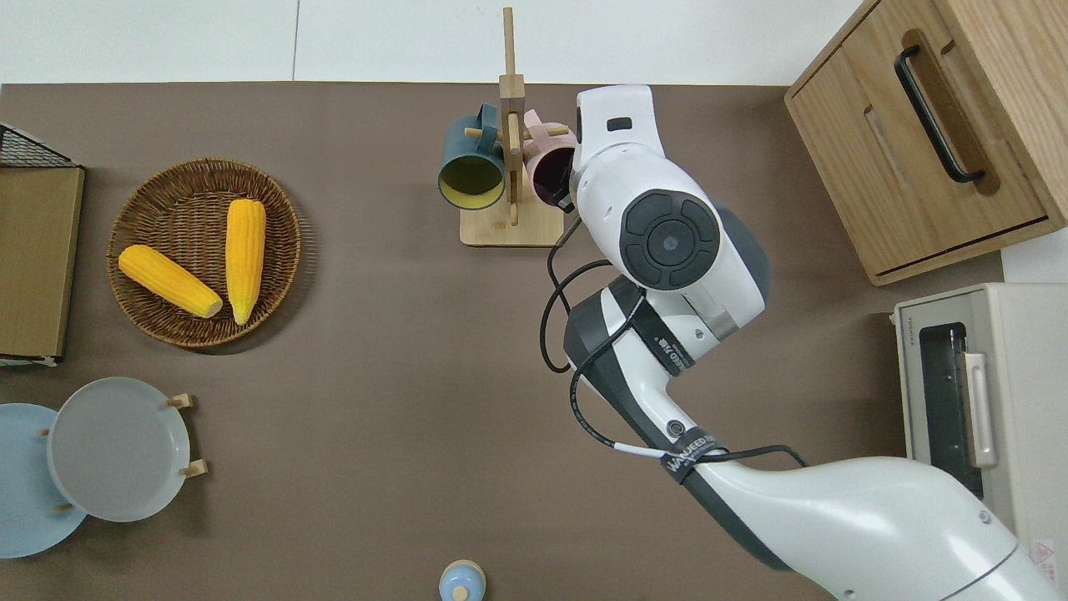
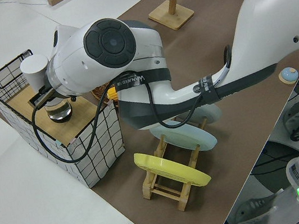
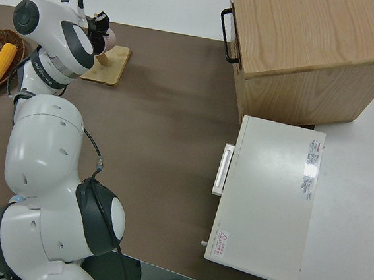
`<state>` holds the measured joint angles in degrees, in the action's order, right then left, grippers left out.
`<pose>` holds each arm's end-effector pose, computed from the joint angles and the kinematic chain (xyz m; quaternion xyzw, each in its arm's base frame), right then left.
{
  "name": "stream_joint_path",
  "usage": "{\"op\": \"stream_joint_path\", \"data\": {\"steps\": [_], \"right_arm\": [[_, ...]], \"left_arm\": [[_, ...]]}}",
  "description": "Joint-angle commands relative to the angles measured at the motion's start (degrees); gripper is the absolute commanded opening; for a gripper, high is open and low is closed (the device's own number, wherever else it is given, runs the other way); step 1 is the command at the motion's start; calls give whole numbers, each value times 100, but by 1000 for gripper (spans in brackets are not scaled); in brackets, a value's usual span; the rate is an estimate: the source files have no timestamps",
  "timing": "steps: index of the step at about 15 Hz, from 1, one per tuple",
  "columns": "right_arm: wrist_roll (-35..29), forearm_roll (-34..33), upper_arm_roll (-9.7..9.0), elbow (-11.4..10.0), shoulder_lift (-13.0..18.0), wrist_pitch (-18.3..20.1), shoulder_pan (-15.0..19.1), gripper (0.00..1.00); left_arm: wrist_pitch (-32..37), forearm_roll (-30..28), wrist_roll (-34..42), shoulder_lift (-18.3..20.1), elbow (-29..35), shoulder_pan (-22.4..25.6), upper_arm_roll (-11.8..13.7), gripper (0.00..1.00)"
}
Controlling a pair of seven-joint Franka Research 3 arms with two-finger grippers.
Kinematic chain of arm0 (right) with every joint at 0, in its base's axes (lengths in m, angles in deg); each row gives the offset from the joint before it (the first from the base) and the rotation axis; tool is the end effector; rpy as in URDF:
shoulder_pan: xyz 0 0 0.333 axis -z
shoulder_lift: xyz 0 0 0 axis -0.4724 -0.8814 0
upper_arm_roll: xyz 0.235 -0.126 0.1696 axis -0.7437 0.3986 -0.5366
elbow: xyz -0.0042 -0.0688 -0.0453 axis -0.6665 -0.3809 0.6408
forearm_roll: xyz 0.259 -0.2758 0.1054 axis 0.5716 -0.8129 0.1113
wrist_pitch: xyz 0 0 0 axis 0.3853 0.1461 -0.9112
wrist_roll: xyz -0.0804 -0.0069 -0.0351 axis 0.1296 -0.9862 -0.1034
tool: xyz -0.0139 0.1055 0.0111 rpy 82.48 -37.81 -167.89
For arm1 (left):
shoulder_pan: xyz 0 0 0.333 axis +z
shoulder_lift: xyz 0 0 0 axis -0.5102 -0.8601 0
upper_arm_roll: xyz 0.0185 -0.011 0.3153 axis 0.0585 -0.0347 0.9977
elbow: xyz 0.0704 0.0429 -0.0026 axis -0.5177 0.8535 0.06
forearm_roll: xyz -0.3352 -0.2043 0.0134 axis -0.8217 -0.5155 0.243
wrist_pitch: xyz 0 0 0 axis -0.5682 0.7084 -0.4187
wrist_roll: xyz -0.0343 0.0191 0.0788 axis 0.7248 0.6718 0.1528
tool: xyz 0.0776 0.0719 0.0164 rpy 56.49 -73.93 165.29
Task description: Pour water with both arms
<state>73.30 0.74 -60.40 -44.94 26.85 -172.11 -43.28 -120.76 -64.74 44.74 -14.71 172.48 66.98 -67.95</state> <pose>0.6850 0.3016 0.4550 0.8641 0.4075 0.2777 0.1012 0.5916 0.3650 0.4857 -0.9311 0.0075 -0.3647 0.0002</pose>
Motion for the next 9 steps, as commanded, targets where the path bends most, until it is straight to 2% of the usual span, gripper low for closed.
{"op": "stream_joint_path", "data": {"steps": [1, 9], "right_arm": [[-45, 158, 36, 26, -16, -48, -38, 77], [-36, 176, 62, 9, 46, -39, -38, 77]], "left_arm": [[-115, -121, -14, -29, -122, -53, 27, 0], [-115, -104, -58, -29, -113, -53, 27, 0]]}}
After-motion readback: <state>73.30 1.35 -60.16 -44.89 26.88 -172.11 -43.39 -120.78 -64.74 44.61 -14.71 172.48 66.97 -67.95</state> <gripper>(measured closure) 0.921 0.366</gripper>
